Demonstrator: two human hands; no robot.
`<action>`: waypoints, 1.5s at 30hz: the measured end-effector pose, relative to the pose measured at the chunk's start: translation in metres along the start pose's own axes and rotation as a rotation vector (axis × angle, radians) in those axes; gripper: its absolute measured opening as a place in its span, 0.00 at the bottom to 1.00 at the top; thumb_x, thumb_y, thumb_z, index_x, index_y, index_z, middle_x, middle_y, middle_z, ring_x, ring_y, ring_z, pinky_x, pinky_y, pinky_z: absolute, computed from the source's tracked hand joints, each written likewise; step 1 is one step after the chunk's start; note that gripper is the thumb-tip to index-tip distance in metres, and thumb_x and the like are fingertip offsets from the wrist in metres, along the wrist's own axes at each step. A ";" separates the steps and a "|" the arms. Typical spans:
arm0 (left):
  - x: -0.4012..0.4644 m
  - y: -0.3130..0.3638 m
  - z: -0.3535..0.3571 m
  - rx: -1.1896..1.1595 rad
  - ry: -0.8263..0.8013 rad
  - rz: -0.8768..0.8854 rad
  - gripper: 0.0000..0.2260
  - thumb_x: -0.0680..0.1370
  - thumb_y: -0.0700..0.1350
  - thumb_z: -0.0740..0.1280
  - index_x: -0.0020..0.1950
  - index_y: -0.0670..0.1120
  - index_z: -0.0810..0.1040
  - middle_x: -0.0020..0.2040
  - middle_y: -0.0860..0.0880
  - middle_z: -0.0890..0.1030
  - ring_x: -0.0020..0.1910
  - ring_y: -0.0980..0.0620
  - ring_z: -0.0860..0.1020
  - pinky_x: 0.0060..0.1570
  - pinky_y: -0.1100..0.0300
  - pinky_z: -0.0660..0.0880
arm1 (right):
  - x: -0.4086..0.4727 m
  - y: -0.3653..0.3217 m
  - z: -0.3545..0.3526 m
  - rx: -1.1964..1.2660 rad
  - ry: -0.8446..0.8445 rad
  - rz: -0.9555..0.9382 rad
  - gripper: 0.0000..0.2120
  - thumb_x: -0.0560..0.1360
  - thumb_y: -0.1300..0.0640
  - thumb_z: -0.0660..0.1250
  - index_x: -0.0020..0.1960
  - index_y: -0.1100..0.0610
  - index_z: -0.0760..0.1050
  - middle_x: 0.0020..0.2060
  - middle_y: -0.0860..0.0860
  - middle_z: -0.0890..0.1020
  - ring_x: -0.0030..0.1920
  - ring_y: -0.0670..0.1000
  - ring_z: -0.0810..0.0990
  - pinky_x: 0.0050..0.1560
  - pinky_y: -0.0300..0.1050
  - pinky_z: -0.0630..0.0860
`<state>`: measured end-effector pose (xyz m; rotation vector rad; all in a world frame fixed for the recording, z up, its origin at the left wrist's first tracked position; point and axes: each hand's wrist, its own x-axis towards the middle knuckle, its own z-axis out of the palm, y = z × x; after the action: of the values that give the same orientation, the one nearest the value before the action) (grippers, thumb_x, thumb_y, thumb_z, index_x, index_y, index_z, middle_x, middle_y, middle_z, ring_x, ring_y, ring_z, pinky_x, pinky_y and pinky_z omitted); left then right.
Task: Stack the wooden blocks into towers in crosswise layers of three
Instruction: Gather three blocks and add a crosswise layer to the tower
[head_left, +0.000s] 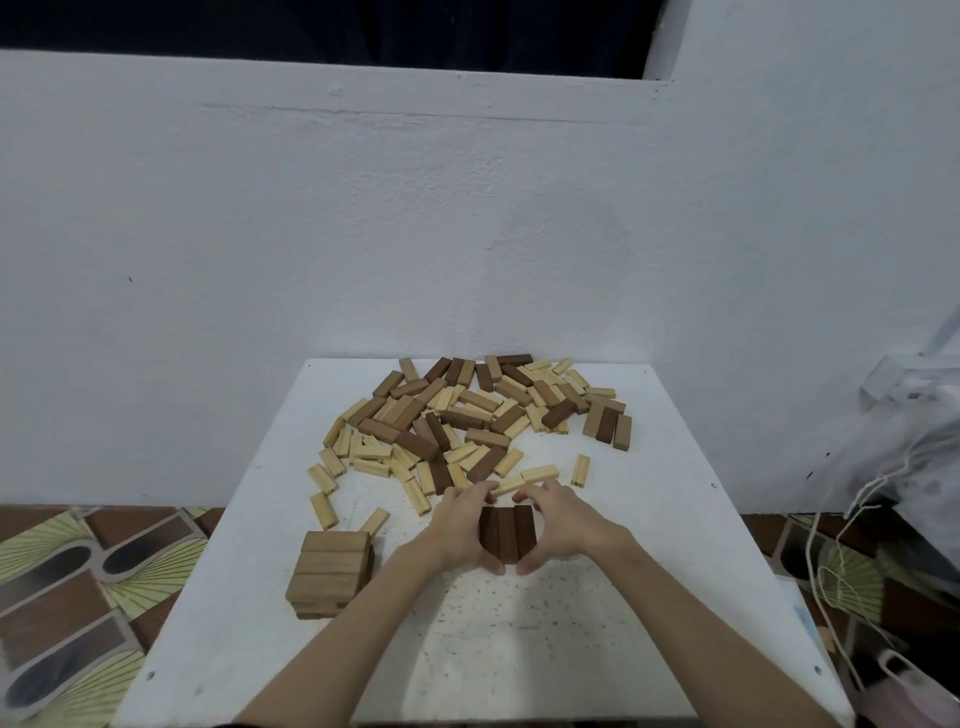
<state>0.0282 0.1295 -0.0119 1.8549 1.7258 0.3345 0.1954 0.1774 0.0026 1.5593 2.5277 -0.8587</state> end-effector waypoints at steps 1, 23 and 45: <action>0.000 0.000 0.000 -0.002 -0.004 -0.001 0.46 0.63 0.48 0.79 0.74 0.47 0.56 0.66 0.50 0.69 0.65 0.48 0.61 0.63 0.56 0.62 | 0.000 0.000 0.000 -0.006 0.000 0.000 0.43 0.60 0.47 0.80 0.70 0.50 0.65 0.62 0.52 0.68 0.64 0.53 0.67 0.62 0.49 0.71; 0.000 0.003 -0.001 -0.041 -0.004 -0.003 0.43 0.64 0.48 0.78 0.73 0.49 0.57 0.63 0.53 0.72 0.63 0.49 0.62 0.61 0.55 0.63 | -0.005 -0.002 0.000 -0.028 0.007 -0.007 0.35 0.60 0.43 0.77 0.64 0.47 0.68 0.56 0.52 0.68 0.58 0.52 0.69 0.60 0.50 0.71; -0.059 -0.014 -0.097 0.002 0.080 0.108 0.43 0.64 0.44 0.79 0.72 0.48 0.59 0.61 0.53 0.74 0.64 0.51 0.63 0.65 0.54 0.63 | -0.016 -0.091 -0.019 0.007 0.127 -0.222 0.35 0.62 0.43 0.78 0.63 0.53 0.69 0.57 0.50 0.68 0.58 0.50 0.68 0.58 0.47 0.71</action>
<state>-0.0445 0.0954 0.0694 1.9642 1.6821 0.4557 0.1322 0.1429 0.0631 1.3950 2.8323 -0.8131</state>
